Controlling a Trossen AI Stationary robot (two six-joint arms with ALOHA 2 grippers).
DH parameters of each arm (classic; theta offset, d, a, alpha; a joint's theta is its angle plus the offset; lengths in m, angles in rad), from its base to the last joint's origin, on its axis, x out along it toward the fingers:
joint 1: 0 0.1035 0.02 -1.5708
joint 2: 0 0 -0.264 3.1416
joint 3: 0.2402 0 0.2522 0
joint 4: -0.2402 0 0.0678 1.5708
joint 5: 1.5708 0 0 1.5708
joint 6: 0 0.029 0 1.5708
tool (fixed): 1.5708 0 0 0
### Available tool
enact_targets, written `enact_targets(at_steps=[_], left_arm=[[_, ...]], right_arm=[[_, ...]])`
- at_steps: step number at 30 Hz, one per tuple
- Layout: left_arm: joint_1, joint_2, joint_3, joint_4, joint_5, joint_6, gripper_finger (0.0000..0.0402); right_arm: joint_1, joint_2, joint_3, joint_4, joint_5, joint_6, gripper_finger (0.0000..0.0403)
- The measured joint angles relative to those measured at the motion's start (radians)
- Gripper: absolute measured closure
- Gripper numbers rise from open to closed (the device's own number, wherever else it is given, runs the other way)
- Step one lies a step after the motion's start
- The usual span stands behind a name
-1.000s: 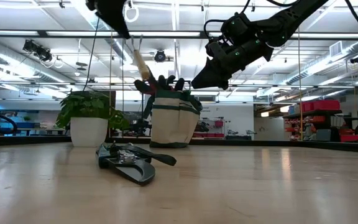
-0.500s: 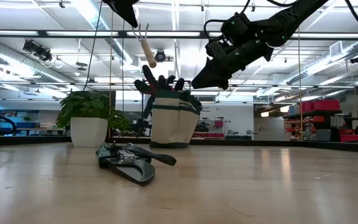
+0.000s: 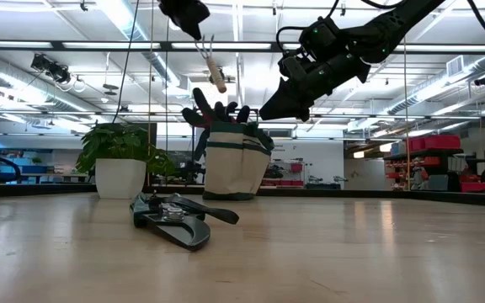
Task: Pick & Place Garden tools in Gardening bag
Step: Put the brown hand rake into the white gardening bag
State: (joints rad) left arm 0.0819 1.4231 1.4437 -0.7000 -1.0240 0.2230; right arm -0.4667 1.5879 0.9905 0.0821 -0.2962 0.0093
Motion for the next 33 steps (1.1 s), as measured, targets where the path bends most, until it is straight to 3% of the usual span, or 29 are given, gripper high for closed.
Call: enact_targets(at_steps=[5, 19, 30, 33], left_arm=[[0.077, 0.0, 0.0, 0.072, 0.011, 0.095, 0.0399], [0.293, 0.021, 0.0, 0.347, 0.274, 0.278, 0.0399], [0.365, 0.176, -0.001, 0.477, 0.323, 0.425, 0.0399], [0.372, 0.203, -0.001, 0.512, 0.324, 0.445, 0.0399]], right_arm=[[0.0, 0.0, 0.0, 0.0, 0.0, -0.014, 0.0295], [0.001, 0.0, 0.0, 0.073, 0.057, 0.006, 0.0295], [-0.001, 0.0, 0.0, 0.142, 0.111, 0.028, 0.0295], [-0.001, 0.0, 0.0, 0.142, 0.171, 0.035, 0.0295]])
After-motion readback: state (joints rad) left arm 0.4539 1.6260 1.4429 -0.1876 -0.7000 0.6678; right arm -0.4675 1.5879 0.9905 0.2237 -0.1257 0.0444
